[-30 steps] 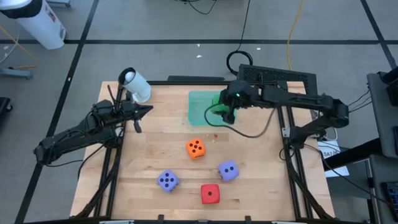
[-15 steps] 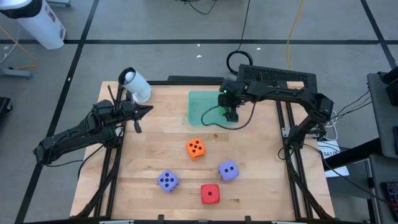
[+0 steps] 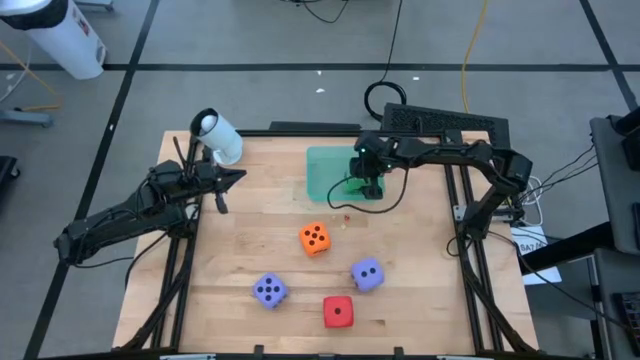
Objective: Pick & Place Dice
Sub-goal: Put the large green dice into the light blue bin
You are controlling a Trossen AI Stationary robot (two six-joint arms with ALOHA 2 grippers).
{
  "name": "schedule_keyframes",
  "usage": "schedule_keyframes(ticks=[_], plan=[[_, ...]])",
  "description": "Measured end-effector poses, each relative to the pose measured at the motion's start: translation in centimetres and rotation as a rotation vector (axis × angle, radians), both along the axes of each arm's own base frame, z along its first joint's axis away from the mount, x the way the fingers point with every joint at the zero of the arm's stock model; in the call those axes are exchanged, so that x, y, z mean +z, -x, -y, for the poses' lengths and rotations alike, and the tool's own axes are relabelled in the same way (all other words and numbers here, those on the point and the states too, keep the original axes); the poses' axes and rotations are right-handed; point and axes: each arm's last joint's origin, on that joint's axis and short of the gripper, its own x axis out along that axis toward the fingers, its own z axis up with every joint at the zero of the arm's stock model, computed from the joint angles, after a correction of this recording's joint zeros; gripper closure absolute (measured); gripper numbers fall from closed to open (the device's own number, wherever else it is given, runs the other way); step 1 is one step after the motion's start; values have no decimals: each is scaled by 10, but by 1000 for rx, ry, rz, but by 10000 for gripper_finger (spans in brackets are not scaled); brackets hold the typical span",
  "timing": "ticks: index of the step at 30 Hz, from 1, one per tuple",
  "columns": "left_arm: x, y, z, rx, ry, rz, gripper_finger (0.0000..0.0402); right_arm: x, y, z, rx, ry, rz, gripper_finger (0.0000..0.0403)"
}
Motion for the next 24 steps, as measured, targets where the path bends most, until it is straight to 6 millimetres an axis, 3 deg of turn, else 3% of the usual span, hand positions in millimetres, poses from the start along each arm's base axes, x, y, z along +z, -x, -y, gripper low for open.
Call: schedule_keyframes(ticks=[4,11,17,20,24], plan=[[0,0,0,0,0,0,382,8,3,-1,6,20,20,4],[0,0,0,0,-1,2,382,42,12,-10,-54,139,106,5],[0,0,0,0,-1,3,382,62,6,-13,-158,145,286,23],[0,0,0,0,3,4,382,57,4,-12,-151,145,266,88],[-3,-1,-1,4,59,-8,382,51,5,-12,-150,133,224,232]])
